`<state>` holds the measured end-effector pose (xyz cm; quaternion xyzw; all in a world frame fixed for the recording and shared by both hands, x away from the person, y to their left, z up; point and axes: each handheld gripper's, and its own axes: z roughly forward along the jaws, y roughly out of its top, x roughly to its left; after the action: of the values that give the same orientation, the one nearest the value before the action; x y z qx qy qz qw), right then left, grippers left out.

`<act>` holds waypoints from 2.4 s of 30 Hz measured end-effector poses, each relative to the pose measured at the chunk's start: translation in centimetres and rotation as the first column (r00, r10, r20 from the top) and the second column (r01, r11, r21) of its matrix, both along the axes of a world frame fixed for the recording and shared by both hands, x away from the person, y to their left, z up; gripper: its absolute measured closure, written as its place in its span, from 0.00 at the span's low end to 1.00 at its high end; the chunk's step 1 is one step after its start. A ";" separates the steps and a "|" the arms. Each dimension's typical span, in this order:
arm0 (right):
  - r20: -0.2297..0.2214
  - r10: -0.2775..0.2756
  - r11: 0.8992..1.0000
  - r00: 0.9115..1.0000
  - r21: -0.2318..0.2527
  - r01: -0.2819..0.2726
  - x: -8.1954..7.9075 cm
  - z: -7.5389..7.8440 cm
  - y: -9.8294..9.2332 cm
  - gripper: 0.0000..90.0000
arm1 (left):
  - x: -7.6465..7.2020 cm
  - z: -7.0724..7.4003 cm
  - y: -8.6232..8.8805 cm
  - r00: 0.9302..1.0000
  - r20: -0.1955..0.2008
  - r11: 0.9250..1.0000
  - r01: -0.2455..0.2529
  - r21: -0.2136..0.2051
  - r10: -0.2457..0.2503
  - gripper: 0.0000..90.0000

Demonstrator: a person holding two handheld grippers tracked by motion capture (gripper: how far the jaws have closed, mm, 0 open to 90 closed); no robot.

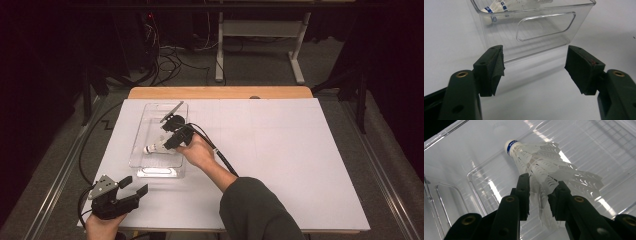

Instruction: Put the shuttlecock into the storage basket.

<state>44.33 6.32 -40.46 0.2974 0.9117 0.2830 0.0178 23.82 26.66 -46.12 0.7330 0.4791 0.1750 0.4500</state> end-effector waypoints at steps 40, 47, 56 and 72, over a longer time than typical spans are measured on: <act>0.010 -0.045 0.999 0.999 0.006 0.045 -0.2 0.9 -2.2 0.86 | 0.1 0.0 -0.1 1.000 -0.003 1.000 0.002 0.004 -0.002 0.36; 0.027 -0.052 0.998 0.998 0.027 0.051 -0.5 1.6 -2.9 0.83 | 0.1 -0.1 -0.1 1.000 -0.004 1.000 0.003 0.007 -0.003 0.36; 0.045 -0.070 0.996 0.996 0.056 0.068 -0.8 2.3 -4.1 0.83 | 0.2 -0.1 -0.1 1.000 -0.004 1.000 0.001 0.008 -0.001 0.36; 0.047 -0.096 0.991 0.994 0.097 0.091 -0.8 2.2 -6.8 0.80 | 0.2 -0.1 -0.1 1.000 -0.006 1.000 -0.002 0.007 0.002 0.36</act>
<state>43.57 -0.50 -38.23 0.3329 0.8815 0.3324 0.0407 24.03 26.51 -46.18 0.7348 0.4805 0.1749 0.4457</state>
